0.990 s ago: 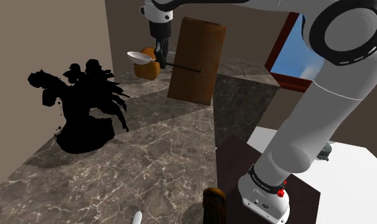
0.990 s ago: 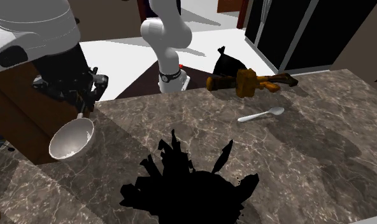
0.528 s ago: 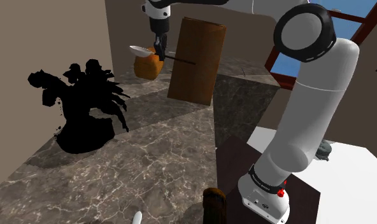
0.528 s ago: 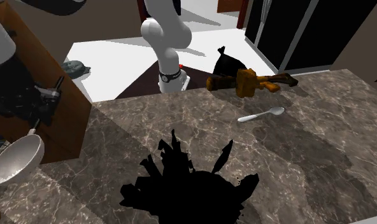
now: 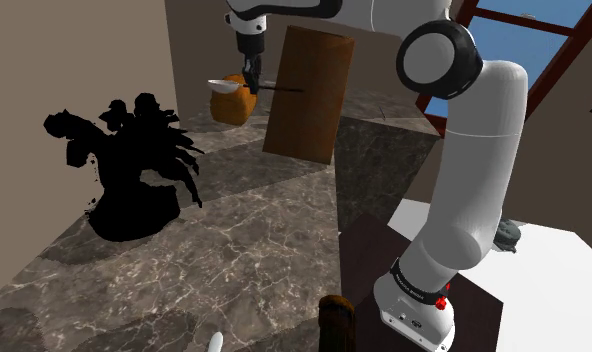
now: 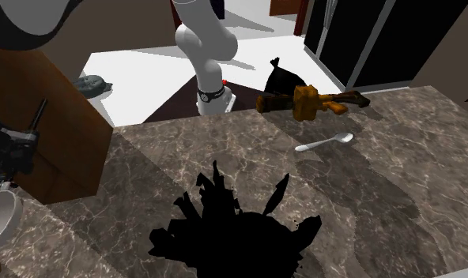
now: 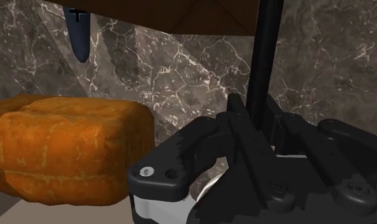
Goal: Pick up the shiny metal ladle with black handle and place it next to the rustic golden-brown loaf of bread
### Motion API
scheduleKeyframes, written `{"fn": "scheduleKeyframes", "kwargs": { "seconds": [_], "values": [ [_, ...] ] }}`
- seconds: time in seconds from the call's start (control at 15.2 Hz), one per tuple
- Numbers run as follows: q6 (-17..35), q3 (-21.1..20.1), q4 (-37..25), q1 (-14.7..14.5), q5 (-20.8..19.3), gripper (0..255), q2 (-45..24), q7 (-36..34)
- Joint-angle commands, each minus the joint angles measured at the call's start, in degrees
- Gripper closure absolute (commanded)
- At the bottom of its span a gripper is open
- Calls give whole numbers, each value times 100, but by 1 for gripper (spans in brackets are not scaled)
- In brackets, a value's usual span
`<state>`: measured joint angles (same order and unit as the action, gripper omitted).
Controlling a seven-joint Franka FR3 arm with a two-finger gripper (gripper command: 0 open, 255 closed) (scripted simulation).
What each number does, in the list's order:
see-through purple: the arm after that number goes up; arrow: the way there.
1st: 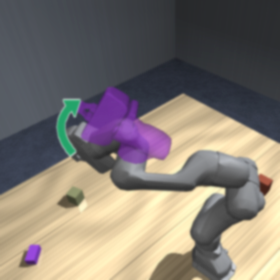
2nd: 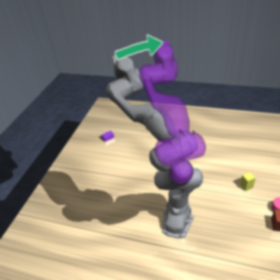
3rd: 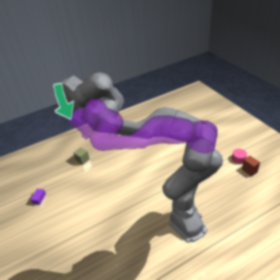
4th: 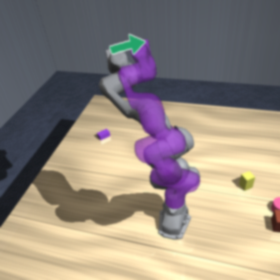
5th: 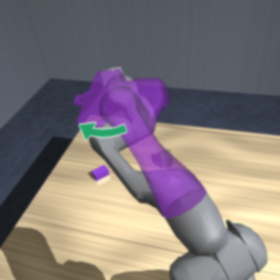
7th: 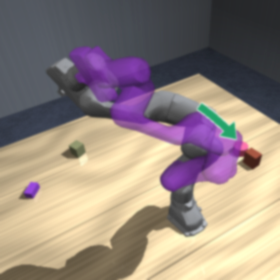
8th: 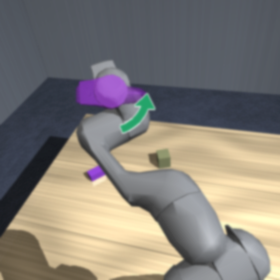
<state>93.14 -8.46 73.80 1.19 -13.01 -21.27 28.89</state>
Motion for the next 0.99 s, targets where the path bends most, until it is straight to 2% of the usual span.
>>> {"fn": "scheduleKeyframes", "kwargs": {
  "seconds": [0.0, 0.92],
  "values": [
    [172, 3, 207, 17, 1, 255, 35, -23],
    [1230, 16, 1279, 71, -41, 255, 34, -205]
  ]
}}
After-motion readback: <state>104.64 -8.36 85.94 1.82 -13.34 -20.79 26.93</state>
